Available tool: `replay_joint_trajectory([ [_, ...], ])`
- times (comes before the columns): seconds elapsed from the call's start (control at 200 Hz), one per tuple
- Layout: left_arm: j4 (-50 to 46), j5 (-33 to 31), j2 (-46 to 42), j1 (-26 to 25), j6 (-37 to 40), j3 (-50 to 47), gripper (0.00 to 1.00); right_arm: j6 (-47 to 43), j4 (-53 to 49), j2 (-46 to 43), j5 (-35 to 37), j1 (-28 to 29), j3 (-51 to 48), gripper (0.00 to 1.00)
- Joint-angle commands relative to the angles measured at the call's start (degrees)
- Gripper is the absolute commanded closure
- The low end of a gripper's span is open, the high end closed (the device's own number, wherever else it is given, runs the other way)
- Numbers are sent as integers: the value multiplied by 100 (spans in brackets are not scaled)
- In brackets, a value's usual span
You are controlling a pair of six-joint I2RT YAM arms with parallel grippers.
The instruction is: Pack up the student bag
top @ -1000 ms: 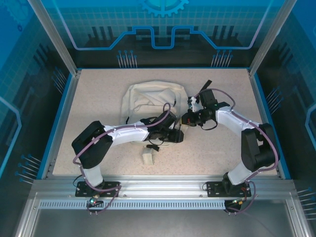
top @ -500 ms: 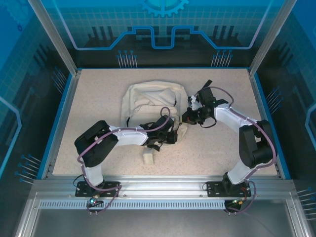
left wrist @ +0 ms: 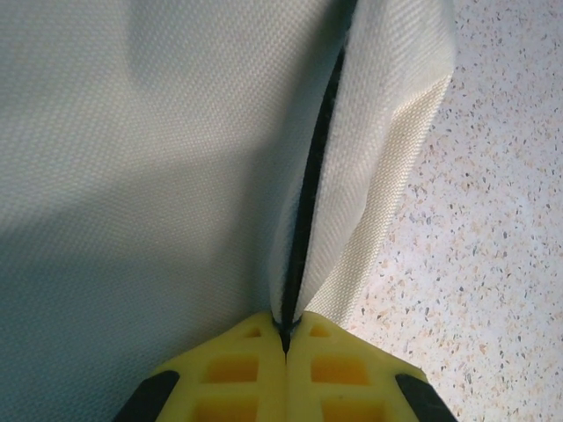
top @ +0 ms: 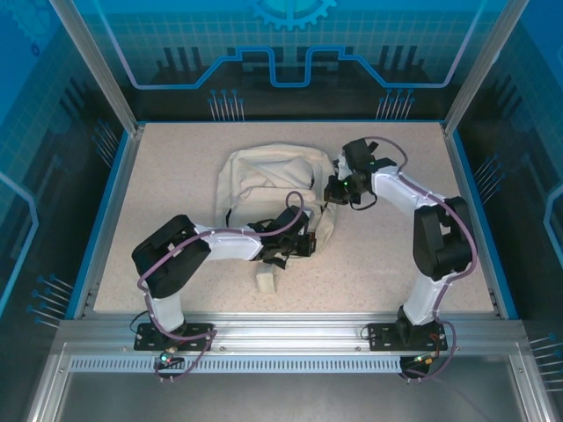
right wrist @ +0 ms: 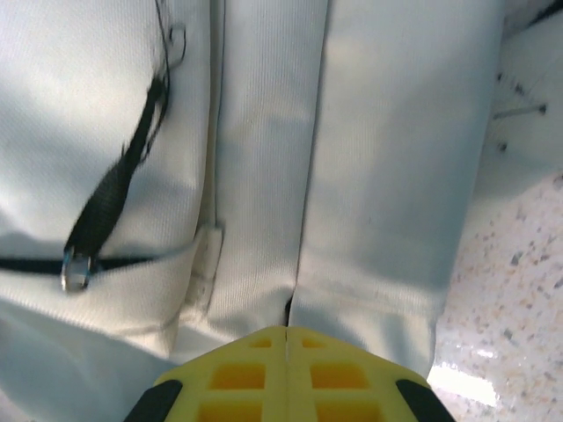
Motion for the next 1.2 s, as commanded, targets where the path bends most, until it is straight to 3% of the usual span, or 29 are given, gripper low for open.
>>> replay_joint_trajectory([
  [0.0,-870,258,-117,-33,265,-165,100,-155,475,257,526,-86,617,100],
  [0.09,-1037,319,-215,-28,339,33,100,-160,356,346,302,-87,758,100],
  [0.12,-1136,323,-260,-23,352,143,100,-160,351,321,189,-79,740,94],
  [0.18,-1399,276,-372,2,361,412,75,-156,398,126,135,-67,620,79],
  [0.265,-1745,205,-591,111,397,776,52,-182,410,-309,381,-53,420,50],
  [0.4,-2306,-129,-1013,461,489,1153,28,-300,353,-1052,1168,-130,141,18],
  [0.51,-2737,-599,-1503,862,668,1249,14,-469,434,-1530,1700,-344,-181,1],
  [0.58,-2940,-943,-1832,1177,759,1202,2,-587,563,-1815,2015,-495,-448,0],
  [0.805,-2965,-2434,-2821,2448,1031,541,1,-991,1397,-2641,3486,-840,-1547,0],
  [1.025,-1233,-2799,-3726,3679,1364,-803,1,-1179,2071,-2914,4291,-1195,-2454,0],
  [1.196,-67,-3708,-3972,4085,2032,-1595,1,-1317,3124,-2940,4777,-1318,-3430,0],
])
